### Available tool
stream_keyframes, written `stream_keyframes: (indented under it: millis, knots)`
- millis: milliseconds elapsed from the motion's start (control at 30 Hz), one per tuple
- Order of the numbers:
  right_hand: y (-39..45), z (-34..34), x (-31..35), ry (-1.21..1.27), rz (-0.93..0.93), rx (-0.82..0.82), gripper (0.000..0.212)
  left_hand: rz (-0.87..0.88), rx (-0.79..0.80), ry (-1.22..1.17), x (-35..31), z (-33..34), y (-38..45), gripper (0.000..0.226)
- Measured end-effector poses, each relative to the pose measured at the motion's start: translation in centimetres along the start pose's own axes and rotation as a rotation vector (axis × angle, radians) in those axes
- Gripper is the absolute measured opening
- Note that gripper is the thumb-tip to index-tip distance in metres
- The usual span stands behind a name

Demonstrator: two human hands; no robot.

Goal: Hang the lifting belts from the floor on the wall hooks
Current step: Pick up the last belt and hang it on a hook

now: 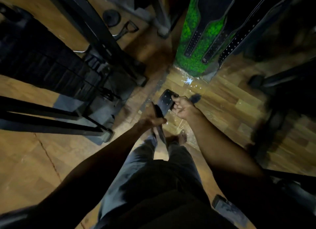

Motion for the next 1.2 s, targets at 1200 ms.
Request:
stream_keyframes:
  millis: [1200]
  knots:
    - [-6.2,5.6,16.0,0.012,-0.245,0.12,0.017,0.143,0.569,-0.903,-8.3,-12.7,-0.3,0.046]
Point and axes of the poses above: each hand's wrist, its own y-axis towards the middle knuckle, its own z-axis out of the palm, x = y × z, the point moved 2 cm from there along y, towards the middle knuckle, and after that the axes turned 13 degrees about -z, right-handed, at the moved point
